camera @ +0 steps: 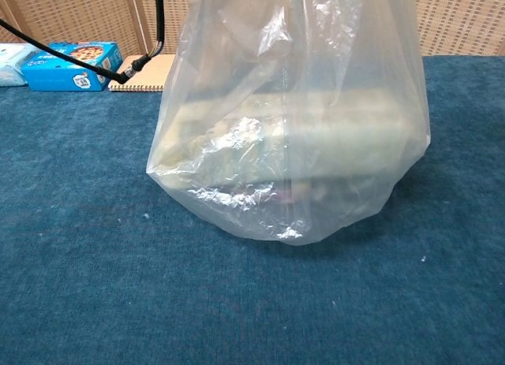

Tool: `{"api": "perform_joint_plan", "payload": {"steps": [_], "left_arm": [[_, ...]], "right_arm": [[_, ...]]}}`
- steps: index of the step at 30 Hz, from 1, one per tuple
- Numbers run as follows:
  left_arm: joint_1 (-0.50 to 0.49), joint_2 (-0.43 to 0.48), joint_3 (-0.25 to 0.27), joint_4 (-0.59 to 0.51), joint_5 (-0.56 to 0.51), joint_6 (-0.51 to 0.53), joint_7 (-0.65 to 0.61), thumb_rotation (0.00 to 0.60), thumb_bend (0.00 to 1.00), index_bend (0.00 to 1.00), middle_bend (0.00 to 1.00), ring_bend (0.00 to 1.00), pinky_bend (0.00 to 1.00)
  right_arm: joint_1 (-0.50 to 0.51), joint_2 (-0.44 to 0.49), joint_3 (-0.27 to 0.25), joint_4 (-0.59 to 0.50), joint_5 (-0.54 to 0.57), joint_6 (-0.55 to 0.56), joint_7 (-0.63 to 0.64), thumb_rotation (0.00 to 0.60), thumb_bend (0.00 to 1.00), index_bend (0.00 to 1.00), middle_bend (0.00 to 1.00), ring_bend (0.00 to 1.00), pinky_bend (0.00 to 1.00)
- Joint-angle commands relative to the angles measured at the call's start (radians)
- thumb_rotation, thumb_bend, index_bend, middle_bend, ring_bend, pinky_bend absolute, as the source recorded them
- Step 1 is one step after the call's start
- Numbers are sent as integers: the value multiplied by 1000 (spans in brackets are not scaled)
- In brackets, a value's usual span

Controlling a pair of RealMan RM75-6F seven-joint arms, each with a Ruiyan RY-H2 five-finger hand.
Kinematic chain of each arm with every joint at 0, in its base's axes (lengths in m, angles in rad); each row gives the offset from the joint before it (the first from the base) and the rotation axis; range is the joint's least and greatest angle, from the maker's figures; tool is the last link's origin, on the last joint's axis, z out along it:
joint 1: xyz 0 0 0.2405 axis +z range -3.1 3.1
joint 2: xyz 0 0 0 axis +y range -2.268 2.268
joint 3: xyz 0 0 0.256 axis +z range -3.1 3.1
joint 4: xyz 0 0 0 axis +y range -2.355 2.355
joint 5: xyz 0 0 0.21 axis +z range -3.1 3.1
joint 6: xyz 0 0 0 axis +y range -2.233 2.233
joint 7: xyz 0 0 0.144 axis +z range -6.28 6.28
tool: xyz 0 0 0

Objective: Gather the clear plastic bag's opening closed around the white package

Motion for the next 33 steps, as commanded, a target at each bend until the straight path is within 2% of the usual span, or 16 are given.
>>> {"api": "perform_joint_plan", "payload": {"steps": [1,9,18,24,26,30,33], "left_arm": [[11,-12,-14,11,-22,-15,-15,0,269,504,475,419,394],[16,-40,-42,31,-91,-26,-68,0,269,504,475,419,407],[11,-57,-69,19,-149,-31,-122,0,270,504,475,419,444],[14,-60,-79,11,-166,-46,-135,0,269,505,475,451,501],[11,-56,-70,9,-155,-46,-125,0,267,505,475,456,507],[-20,-6,5,-5,-122,39,-122,0,264,504,475,456,498],[-41,29,55,-28,-106,117,-122,0,264,504,475,448,455]], "right_arm": [[-15,9,-9,11,-6,5,14,600,115,225,260,174,108],[-39,27,-39,24,-21,-11,30,600,115,225,260,174,110],[-100,48,-97,16,-85,24,58,600,115,225,260,174,110],[-112,53,-105,25,-99,27,79,600,115,224,260,174,110],[-114,55,-106,26,-102,26,86,600,115,225,260,174,109],[-119,57,-107,28,-108,29,95,600,115,224,260,174,110],[-121,58,-108,30,-111,28,101,600,115,224,260,174,110]]}}
